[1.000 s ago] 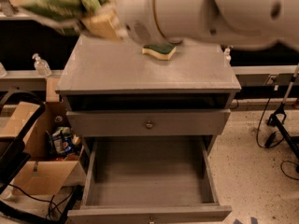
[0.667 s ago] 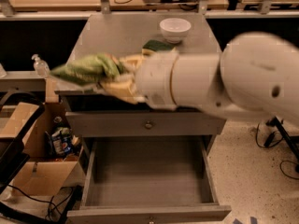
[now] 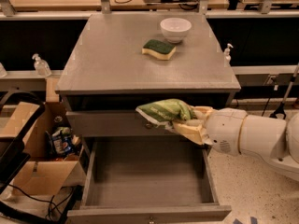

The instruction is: Place green jalapeno chip bag into middle drawer

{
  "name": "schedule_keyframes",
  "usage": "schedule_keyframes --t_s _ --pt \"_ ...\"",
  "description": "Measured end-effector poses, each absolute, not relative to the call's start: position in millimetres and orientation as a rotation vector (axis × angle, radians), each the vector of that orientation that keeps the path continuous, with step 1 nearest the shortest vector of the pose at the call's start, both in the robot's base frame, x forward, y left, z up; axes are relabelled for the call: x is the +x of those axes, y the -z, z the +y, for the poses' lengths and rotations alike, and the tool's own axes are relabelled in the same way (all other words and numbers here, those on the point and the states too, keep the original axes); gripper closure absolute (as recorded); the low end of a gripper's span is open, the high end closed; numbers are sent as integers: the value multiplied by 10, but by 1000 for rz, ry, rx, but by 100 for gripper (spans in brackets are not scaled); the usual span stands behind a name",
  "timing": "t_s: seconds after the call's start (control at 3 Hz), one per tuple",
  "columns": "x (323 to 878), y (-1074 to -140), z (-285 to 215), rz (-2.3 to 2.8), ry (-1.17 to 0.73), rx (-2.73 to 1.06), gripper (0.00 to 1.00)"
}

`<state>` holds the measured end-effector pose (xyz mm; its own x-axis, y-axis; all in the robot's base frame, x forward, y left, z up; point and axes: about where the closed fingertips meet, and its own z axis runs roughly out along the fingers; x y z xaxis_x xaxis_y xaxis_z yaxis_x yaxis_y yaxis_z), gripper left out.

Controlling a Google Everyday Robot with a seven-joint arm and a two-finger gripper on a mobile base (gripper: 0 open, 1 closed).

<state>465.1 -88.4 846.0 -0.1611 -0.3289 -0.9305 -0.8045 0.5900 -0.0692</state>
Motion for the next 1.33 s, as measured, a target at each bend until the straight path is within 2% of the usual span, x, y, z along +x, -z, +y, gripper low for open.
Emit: schedule_keyframes --t_s 0.33,1.0,1.33 --pt "4720 -8189 -1121 1853 -519 -922 100" --pt "4717 -8200 -1121 1854 -517 -922 100" --pt "4892 -7633 -929 1901 -600 -945 100"
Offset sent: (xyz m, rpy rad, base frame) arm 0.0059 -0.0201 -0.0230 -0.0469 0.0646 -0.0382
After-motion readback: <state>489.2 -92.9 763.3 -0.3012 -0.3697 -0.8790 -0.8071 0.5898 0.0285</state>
